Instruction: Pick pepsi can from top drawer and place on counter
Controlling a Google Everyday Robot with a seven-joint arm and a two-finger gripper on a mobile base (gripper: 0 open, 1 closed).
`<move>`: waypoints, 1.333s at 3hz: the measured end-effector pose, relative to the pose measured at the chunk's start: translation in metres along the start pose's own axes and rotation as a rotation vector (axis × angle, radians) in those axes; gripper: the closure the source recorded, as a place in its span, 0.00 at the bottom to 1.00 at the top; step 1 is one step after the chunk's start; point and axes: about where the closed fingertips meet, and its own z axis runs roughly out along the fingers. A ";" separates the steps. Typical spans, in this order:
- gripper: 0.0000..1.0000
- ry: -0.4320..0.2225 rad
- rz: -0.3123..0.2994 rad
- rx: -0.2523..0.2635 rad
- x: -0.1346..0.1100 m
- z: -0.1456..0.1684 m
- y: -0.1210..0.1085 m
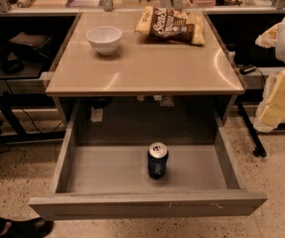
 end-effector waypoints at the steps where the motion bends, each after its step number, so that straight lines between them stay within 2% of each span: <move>1: 0.00 0.043 0.042 -0.042 0.009 0.031 -0.004; 2: 0.00 0.031 0.051 -0.109 0.009 0.065 -0.003; 3: 0.00 -0.089 0.055 -0.184 0.001 0.093 0.005; 4: 0.00 -0.089 0.055 -0.183 0.001 0.093 0.005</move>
Offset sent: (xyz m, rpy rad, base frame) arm 0.0286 0.0079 -0.0991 0.0594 0.2017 -0.0159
